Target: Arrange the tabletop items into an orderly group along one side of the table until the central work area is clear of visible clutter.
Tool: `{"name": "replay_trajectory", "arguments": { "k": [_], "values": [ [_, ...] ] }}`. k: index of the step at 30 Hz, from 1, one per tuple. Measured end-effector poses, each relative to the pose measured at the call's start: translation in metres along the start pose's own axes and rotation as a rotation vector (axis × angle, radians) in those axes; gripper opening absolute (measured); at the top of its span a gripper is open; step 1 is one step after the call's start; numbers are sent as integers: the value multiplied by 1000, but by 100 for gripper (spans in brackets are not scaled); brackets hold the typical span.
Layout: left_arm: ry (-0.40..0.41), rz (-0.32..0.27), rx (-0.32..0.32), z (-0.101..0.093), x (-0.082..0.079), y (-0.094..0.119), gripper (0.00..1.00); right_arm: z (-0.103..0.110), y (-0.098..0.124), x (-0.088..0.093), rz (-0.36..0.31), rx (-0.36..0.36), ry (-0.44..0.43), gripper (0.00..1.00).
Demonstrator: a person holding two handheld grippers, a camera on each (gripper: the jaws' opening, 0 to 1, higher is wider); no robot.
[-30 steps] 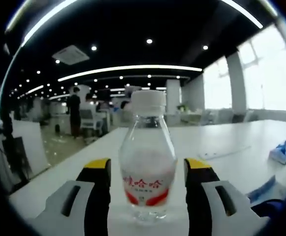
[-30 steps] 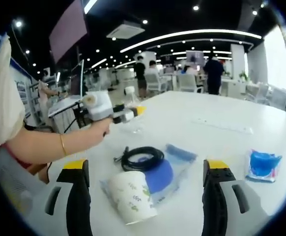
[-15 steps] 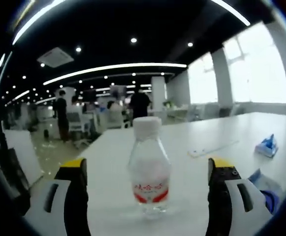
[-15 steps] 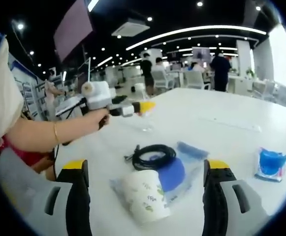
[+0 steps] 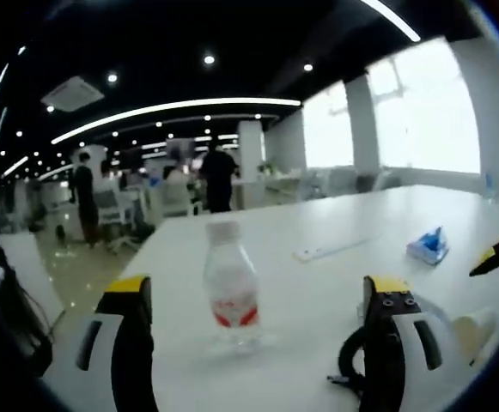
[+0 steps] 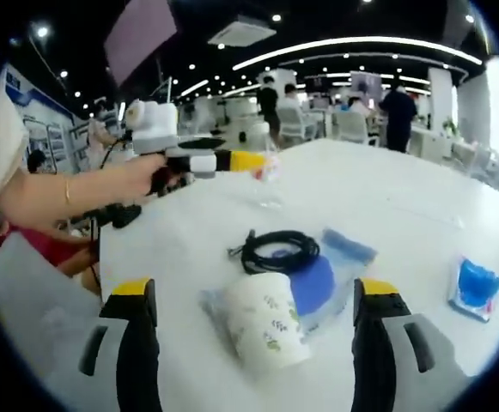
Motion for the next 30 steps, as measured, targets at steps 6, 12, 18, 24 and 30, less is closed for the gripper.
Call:
{"name": "replay_trajectory", "arguments": {
  "k": [6, 12, 18, 24, 30],
  "values": [
    [-4, -9, 78, -21, -12, 20, 100, 8, 0, 18, 81, -26, 71, 89],
    [-20, 25, 167, -42, -13, 37, 100, 11, -5, 27, 128, -16, 39, 80],
    [0, 19, 226, -62, -17, 55, 100, 9, -11, 27, 119, 13, 44, 70],
    [32, 26, 270, -80, -19, 72, 100, 7, -19, 32, 130, 47, 99, 56],
    [57, 28, 303, -96, -23, 84, 100, 4, -19, 37, 153, 72, 118, 41]
  ]
}}
Point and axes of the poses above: the point that each gripper's makers call its tool centre point, and the gripper's own axes: y roughly backward along the fingers, z roughly to its left, x roughly out of its underside, the point moved 10 cm from there along y, roughly backward along the fingers, and after that the axes turned 10 degrees about x, right-handed, at the moved point
